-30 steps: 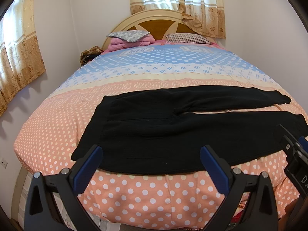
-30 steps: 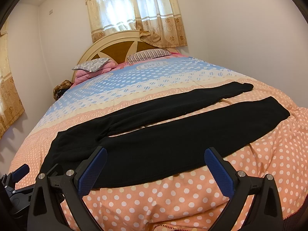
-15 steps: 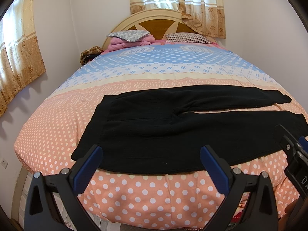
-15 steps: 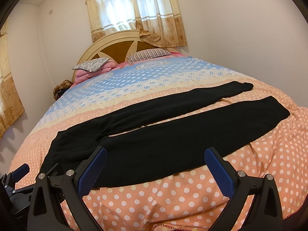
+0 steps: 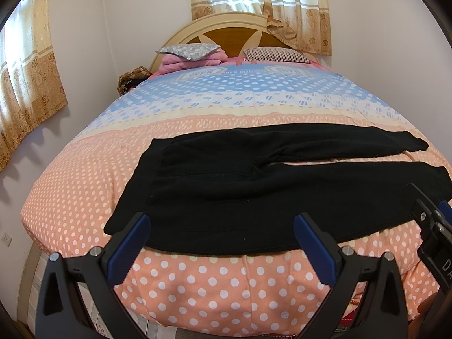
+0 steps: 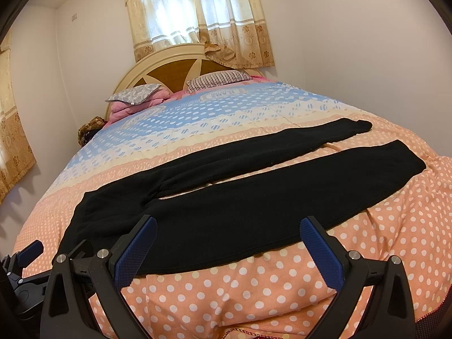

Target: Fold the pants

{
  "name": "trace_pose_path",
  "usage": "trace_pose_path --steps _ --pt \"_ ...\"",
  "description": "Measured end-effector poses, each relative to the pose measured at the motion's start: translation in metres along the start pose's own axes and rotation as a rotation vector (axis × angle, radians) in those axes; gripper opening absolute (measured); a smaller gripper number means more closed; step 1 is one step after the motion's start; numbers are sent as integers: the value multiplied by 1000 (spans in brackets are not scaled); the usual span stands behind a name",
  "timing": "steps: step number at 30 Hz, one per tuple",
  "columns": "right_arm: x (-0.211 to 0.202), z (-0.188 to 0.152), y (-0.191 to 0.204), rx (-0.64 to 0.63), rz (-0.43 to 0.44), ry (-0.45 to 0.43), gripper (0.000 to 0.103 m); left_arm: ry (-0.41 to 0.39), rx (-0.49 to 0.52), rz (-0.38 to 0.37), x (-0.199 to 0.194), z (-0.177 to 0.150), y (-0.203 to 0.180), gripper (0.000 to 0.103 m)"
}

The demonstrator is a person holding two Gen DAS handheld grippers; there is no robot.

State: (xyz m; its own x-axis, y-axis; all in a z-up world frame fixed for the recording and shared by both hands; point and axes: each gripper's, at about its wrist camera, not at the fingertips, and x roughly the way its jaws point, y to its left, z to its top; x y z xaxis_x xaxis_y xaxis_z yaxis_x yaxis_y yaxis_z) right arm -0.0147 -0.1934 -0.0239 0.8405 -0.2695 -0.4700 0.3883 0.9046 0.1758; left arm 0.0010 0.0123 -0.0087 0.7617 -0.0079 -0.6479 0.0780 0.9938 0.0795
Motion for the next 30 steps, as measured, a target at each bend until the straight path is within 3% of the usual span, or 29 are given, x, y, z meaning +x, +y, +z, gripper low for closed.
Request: trace_pose_path --steps 10,13,16,24,30 --pt "3 -2 1 -1 0 5 102 19 2 -6 9 -1 1 103" --pt "11 -1 -2 6 -2 12 102 46 -7 -25 23 1 13 103" --pt "27 -3 -5 11 -8 46 102 63 -23 1 40 7 35 103" --pt "76 8 -6 -20 8 100 102 91 -157 62 110 50 138 103" --pt "102 21 14 -100 66 113 102 193 -195 -5 194 93 168 103"
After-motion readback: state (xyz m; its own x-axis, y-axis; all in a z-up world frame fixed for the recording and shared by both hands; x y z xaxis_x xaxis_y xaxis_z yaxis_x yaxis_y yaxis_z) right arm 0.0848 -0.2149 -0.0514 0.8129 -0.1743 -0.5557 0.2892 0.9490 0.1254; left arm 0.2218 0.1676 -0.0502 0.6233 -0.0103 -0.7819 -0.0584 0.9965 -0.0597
